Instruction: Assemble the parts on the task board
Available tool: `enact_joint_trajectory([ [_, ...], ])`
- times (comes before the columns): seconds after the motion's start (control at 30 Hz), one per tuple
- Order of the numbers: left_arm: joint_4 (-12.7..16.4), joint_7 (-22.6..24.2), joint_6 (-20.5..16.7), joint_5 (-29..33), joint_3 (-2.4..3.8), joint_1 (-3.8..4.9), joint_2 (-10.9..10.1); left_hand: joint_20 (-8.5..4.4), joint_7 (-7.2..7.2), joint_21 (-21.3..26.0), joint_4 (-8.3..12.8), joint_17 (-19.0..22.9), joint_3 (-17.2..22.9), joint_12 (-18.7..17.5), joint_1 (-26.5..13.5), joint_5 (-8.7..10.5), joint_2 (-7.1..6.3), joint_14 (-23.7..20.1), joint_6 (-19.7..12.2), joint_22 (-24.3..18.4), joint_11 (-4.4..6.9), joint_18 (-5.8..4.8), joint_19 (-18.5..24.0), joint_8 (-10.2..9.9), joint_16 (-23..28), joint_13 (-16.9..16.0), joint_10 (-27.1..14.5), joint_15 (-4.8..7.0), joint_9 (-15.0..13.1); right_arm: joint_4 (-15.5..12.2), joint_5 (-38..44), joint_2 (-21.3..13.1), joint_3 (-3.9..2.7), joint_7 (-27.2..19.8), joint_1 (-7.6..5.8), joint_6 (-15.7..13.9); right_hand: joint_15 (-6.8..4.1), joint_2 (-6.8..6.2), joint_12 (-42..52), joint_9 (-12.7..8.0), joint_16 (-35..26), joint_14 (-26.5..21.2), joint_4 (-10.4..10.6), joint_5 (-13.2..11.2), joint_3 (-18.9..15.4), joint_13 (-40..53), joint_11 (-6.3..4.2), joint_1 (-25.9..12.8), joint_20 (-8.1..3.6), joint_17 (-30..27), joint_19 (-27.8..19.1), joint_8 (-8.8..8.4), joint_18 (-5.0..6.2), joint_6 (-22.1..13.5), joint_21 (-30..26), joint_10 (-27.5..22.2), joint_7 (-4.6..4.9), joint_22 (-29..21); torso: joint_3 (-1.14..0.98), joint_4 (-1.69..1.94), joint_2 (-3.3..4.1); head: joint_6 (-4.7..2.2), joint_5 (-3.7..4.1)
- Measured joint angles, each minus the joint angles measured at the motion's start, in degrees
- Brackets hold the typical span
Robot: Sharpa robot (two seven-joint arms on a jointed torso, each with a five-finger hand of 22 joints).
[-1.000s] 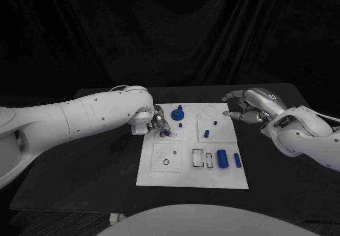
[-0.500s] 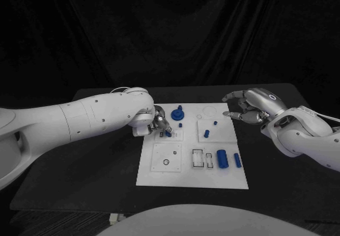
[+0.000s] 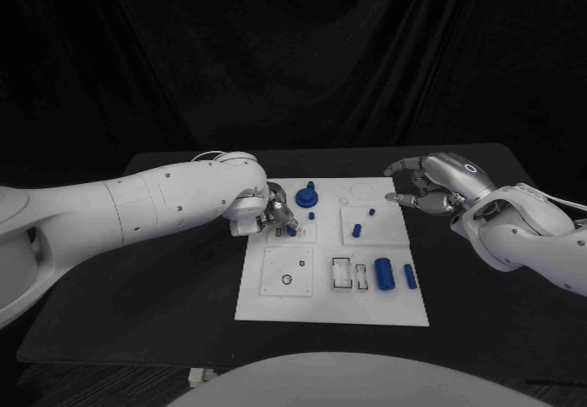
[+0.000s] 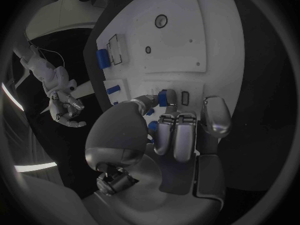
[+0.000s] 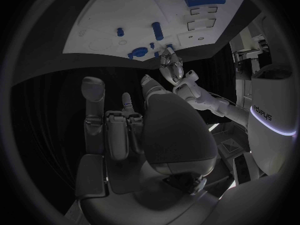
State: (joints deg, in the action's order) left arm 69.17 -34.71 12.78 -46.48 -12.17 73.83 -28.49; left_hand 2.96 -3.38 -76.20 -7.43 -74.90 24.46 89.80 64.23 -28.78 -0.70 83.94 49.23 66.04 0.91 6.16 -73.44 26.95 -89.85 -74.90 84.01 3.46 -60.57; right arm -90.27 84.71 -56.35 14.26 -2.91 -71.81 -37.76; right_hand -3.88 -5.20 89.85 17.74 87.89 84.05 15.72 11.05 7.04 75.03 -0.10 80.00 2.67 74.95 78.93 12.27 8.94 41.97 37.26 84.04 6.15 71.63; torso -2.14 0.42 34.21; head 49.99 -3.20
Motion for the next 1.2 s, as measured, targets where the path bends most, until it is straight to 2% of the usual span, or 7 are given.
enact_joint_trajectory([
  [0.17, -0.3, -0.1, 0.0, 0.0, 0.00, 0.00, 0.2, 0.00, 0.00, 0.5, -0.2, 0.0, 0.2, 0.0, -0.4, 1.80, 0.40, 0.0, 0.0, -0.3, 0.00, 0.00, 0.4, -0.7, 0.0, 0.0, 0.0, 0.00, -0.2, 0.0, 0.0, 0.0, 0.00, 0.1, 0.02, 0.1, 0.00, 0.00, 0.0, 0.0, 0.0, 0.0, 0.0, 0.0, 0.0, 0.0, 0.00, 0.0, 0.00, 0.0, 0.0, 0.00, 0.00, 0.0, 0.0, 0.0, 0.00, 0.0, -0.03, 0.01, 0.01, 0.00, -0.13],
  [0.3, -0.4, -0.1, 0.2, 0.1, 0.03, 0.00, 0.2, 0.16, 0.00, 0.8, 0.7, 0.0, 1.1, 0.0, -0.9, 6.54, 0.93, 0.0, 0.0, -0.5, 0.00, 0.00, 0.6, -1.7, 0.0, 0.0, 0.0, 0.00, -0.5, 0.0, 0.0, 0.0, 0.00, 0.1, 0.02, 0.2, 0.00, 0.00, 0.0, -0.1, 0.0, 0.0, -0.1, 0.0, 0.1, 0.0, 0.00, 0.0, 0.00, 0.0, 0.0, 0.21, 0.00, 0.1, 0.0, 0.0, -0.14, 0.0, -0.03, 0.01, 0.01, 0.00, -0.02],
  [0.4, -0.5, -0.1, 0.3, 0.1, 0.08, 0.00, 0.3, -0.11, 0.39, 1.3, 1.8, 0.0, 1.5, 0.0, -2.2, 13.18, 1.54, 0.0, 0.4, -0.7, 0.00, 0.00, 0.9, -3.3, 0.0, 0.0, 0.0, 0.00, -0.5, 0.0, 0.0, 0.0, 0.00, 0.2, 0.03, 0.3, 0.00, 0.00, 0.0, -0.1, 0.0, 0.0, -0.2, 0.0, 0.2, 0.0, 0.00, 0.0, 0.00, 0.0, 0.0, 0.22, 0.00, 0.2, 0.0, 0.0, -0.21, 0.0, -0.03, 0.02, 0.01, 0.00, 0.01],
  [0.47, -0.5, -0.1, 0.4, 0.1, 0.08, 0.00, 0.3, 0.12, 0.43, 1.7, 2.2, 0.0, 1.1, 0.0, -3.0, 15.96, 1.25, 0.0, 0.8, -0.7, 0.00, 0.00, 1.2, -4.2, 0.0, 0.0, 0.0, 0.00, -0.5, 0.1, 0.0, 0.0, 0.00, 0.2, 0.03, 0.4, 0.00, 0.00, 0.0, -0.1, 0.0, 0.0, -0.2, 0.0, 0.2, 0.0, 0.00, 0.0, 0.00, 0.0, 0.0, 0.22, 0.00, 0.2, 0.0, 0.0, -0.21, 0.0, -0.03, 0.02, 0.00, 0.00, -0.08],
  [0.57, -0.5, -0.2, 0.5, 0.0, 0.03, -0.01, 0.3, 0.12, 0.25, 1.7, 0.2, 0.0, -3.0, 0.0, -4.7, 19.33, 0.60, 0.0, 1.6, -0.6, 0.00, 0.00, 1.2, -5.8, 0.0, 0.0, 0.0, 0.00, -0.3, 0.1, 0.0, 0.0, 0.00, 0.2, 0.07, 0.4, 0.00, 0.00, 0.0, -0.1, 0.0, 0.0, -0.2, 0.0, 0.2, 0.0, 0.00, 0.0, 0.00, 0.0, 0.0, 0.22, 0.00, 0.3, 0.0, 0.0, -0.09, 0.0, -0.05, 0.02, -0.02, 0.00, -0.17],
  [0.8, -0.7, -0.2, 0.7, 0.0, 0.02, -0.15, 0.3, 0.26, -0.10, 1.9, -2.5, 0.0, -7.6, 0.0, -6.7, 22.78, 0.29, 0.0, 2.4, -0.2, -0.39, 0.00, 1.0, -6.5, 0.0, 0.0, 0.0, 0.00, -0.8, 0.2, 0.0, 0.0, 0.00, 0.3, 0.38, 0.6, 0.00, 0.00, 0.0, -0.1, 0.0, 0.0, -0.2, 0.0, 0.2, 0.0, 0.00, 0.0, 0.00, 0.0, 0.0, 0.22, 0.00, 0.4, 0.0, 0.0, -0.01, 0.0, -0.04, -0.02, -0.03, 0.00, -0.31],
  [1.2, -0.9, -0.6, 0.9, 0.0, -0.03, -0.28, 0.3, 0.08, 0.62, 1.9, -3.2, 0.0, -11.3, 0.0, -6.1, 23.31, 0.91, 0.0, 3.7, 0.6, -0.39, 0.00, 0.7, -3.7, 0.0, 0.0, 0.0, 0.00, -5.9, 0.5, 0.0, 0.0, 0.00, 0.3, 0.62, 1.0, 0.00, 0.24, 0.0, -0.1, 0.0, 0.0, -0.3, 0.0, 0.0, 0.0, 0.00, -0.2, 0.00, 0.0, 0.0, 0.22, 0.00, 0.4, 0.0, 0.0, -0.01, 0.0, -0.03, -0.06, -0.05, 0.00, -0.35],
])
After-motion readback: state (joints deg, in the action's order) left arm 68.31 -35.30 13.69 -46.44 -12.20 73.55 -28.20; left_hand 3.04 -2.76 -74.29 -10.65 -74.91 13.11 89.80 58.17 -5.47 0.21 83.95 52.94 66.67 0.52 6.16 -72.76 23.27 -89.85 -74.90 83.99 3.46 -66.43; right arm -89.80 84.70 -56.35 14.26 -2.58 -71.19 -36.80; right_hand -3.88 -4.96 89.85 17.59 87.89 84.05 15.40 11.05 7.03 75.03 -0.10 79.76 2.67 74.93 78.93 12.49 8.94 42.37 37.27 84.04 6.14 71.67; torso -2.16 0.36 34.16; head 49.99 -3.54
